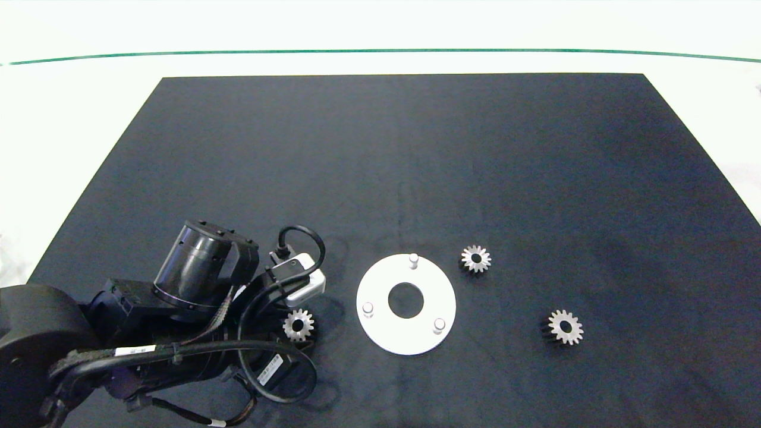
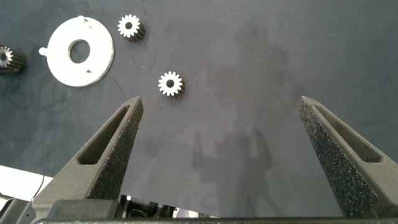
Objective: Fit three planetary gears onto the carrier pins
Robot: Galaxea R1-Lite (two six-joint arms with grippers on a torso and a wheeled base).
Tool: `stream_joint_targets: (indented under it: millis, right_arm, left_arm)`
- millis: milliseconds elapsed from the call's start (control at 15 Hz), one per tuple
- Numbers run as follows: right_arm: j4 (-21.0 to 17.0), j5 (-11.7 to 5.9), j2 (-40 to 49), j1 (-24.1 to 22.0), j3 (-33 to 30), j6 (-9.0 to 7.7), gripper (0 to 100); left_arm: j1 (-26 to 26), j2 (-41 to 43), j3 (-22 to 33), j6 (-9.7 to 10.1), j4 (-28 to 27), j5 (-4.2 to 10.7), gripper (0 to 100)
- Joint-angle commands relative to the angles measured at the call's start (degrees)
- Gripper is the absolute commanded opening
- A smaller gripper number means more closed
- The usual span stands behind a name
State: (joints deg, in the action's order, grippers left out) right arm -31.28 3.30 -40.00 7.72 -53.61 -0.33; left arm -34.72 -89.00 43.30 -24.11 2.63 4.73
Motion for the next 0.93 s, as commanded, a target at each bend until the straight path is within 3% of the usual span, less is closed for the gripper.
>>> stream_joint_targets:
  millis: [67,600,800,933]
  right_arm:
    - [-0.1,0.04,0.0,0.0,0.4,-0.02,100]
    - [-0.1,0.04,0.1,0.3,0.8,-0.02,100]
    - [-0.2,0.04,0.3,1.2,1.1,-0.02,100]
    - [-0.2,0.04,0.4,1.3,1.4,-0.02,100]
  left_arm:
    - [0.0,0.1,-0.1,-0.14,0.0,0.02,37]
    - [-0.2,1.2,-0.4,-0.23,0.0,0.02,22]
    - [-0.5,3.4,-0.1,-0.41,-0.4,0.02,22]
    - [-1.4,5.6,1.7,-0.50,-4.7,0.10,22]
